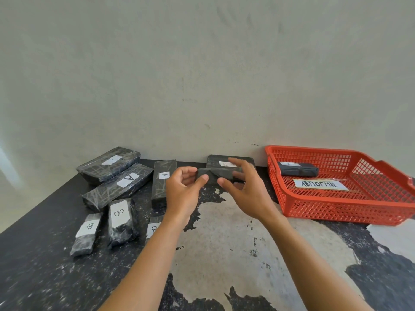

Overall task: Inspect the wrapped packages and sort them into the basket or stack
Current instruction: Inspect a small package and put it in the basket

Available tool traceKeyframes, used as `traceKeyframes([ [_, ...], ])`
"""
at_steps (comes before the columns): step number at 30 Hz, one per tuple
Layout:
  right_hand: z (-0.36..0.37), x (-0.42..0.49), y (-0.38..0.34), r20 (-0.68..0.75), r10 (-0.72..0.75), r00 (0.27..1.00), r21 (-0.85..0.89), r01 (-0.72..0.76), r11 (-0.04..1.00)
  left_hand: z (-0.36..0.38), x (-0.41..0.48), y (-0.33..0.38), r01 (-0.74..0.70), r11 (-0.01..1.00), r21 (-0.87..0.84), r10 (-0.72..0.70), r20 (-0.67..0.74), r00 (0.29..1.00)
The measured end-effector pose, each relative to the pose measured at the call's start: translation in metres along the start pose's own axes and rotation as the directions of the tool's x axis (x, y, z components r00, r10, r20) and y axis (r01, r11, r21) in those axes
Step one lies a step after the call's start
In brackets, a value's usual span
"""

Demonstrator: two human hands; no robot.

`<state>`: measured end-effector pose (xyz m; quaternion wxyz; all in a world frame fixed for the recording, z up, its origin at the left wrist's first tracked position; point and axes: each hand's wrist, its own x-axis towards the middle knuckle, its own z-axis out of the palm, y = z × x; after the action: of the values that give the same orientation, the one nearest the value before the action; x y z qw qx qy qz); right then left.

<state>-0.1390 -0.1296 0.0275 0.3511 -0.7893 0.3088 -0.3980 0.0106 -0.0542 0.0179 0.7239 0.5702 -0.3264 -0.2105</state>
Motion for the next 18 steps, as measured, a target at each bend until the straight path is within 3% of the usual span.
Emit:
traceKeyframes([
  [2,0.0,0.0,-0.001,0.011,0.071,0.997,0.052,-0.071,0.996,0.001,-0.002,0.0,-0.031,1.0,-0.005,0.031,-0.001,1.0],
  [7,0.002,0.001,0.001,-0.066,0.032,0.997,-0.008,-0.033,0.999,0.004,-0.004,-0.002,-0.104,0.994,0.013,0.104,0.031,0.994],
  [10,0.0,0.003,0.002,-0.038,0.007,0.999,0.018,-0.006,1.0,0.003,-0.003,-0.001,-0.156,0.988,0.009,0.155,0.051,0.987],
  [15,-0.007,0.004,0.0,0.048,0.154,0.987,0.186,-0.161,0.969,0.003,-0.006,0.001,-0.223,0.974,-0.045,0.226,0.098,0.969],
  [18,-0.009,0.003,-0.003,0.034,0.136,0.99,0.117,-0.139,0.983,0.004,-0.007,-0.002,-0.238,0.971,-0.019,0.238,0.134,0.962],
])
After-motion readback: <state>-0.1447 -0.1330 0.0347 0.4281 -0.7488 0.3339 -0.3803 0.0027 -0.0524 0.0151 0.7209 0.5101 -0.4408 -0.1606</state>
